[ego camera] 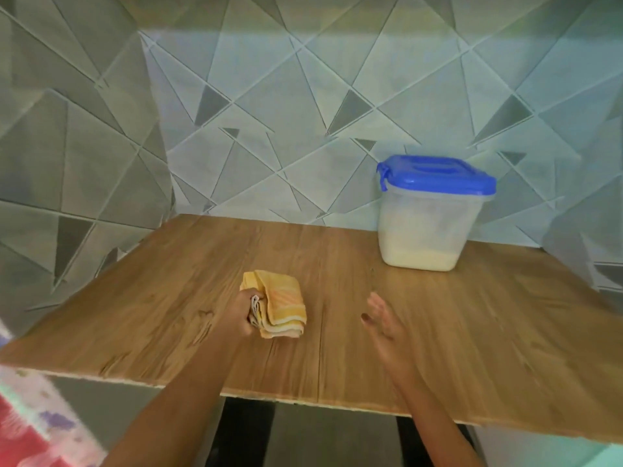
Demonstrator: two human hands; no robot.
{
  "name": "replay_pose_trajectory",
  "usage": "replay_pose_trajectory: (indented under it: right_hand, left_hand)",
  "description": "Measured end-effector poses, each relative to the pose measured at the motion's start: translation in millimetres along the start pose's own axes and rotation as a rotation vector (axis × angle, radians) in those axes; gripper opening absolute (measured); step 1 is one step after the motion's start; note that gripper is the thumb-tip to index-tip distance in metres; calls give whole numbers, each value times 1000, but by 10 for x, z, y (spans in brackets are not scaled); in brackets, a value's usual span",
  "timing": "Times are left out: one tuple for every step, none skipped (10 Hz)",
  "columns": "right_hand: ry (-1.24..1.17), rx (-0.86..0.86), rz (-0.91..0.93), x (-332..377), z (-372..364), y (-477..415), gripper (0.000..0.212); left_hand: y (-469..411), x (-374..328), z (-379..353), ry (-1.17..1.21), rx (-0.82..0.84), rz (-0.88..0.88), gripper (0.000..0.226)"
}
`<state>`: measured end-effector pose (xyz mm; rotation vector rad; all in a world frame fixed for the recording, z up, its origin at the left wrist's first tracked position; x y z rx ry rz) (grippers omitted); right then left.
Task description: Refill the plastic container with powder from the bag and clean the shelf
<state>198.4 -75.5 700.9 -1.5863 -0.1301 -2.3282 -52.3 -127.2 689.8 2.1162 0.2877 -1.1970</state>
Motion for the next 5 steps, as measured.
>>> replay_pose_trajectory:
  right_hand:
    - [19, -2, -21, -95, -35, -246, 49]
    - [58, -1, -24, -177, -118, -502, 49]
    - [103, 22, -36, -247, -223, -718, 48]
    - [125, 38, -35, -267, -296, -856, 48]
    - [133, 17, -29, -177, -282, -918, 50]
  left_hand:
    - [-359, 52, 28, -39, -6, 71, 45]
    - [-618, 55, 208, -304, -121, 102, 34]
    - [-888, -141, 405, -847, -177, -30, 47]
    - [-877, -382, 379, -1304, -216, -148, 38]
    - [-856, -519, 222, -1320, -206, -317, 44]
Point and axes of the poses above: each hand's wrist, its own y-axis away from the middle knuckle, its own z-axis out of the back of the hand, x = y × z, the point moved 6 cm from there along -y, towards the middle knuckle, and after that the axes turned 10 degrees about y, right-handed, at the moved point
